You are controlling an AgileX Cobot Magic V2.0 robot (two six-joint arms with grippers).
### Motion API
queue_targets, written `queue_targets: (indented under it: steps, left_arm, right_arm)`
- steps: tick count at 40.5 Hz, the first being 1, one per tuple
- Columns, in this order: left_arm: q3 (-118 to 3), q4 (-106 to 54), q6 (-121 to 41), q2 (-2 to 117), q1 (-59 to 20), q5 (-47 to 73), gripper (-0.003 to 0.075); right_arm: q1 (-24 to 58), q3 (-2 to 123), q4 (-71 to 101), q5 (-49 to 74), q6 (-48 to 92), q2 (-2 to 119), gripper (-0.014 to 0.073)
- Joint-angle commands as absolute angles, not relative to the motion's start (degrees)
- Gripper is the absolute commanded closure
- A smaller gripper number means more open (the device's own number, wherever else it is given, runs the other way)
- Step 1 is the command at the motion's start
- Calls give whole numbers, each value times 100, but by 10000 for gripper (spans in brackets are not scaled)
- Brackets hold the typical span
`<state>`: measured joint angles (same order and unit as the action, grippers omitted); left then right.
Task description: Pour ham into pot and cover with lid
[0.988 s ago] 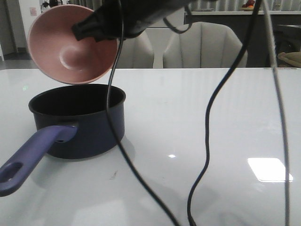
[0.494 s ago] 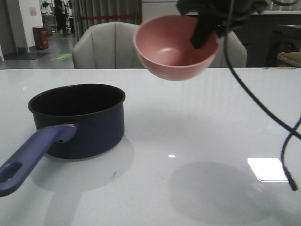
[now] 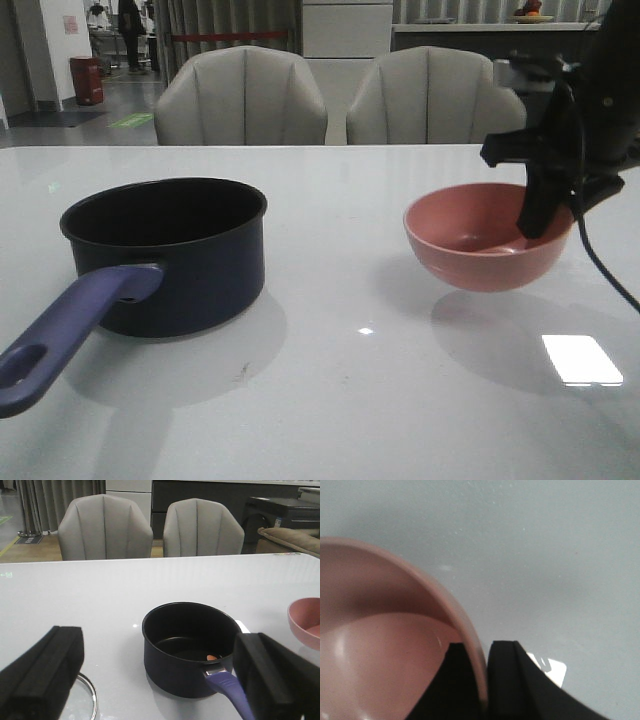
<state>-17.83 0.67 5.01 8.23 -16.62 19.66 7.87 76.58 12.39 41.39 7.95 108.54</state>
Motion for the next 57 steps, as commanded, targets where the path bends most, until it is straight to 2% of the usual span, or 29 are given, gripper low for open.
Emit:
queue_targets:
  steps: [1,5,13,17,25,33,47,57]
  left_arm:
    - [-1947,64,526,877,-1705,1491,85]
    - [-1947,64,526,877,-1705,1491,85]
    - [-1947,64,526,877,-1705,1491,85]
    - [-1947,64,526,877,-1705,1491,85]
    - [-1947,64,526,877,-1705,1491,85]
    - [-1947,64,526,877,-1705,1491,85]
    - [-1947,50,526,877,-1705,1454,85]
    - [-1947,50,526,877,-1705,1393,85]
  right_arm:
    - [630,7804,1480,3950,767,10782,449]
    - [589,7810,1656,3962,767,10946,405]
    - [589,7913,1631,3940,858,10951,189]
    - [589,7994,1501,4000,1136,10716,136]
    - [594,7889,1469,3733,1502,9648,139]
    - [686,7242,1474,3118,1884,8283,139]
    - [997,4617,1687,934,1872,5369,139]
    - [1197,2936,2005,551,1872,3210,139]
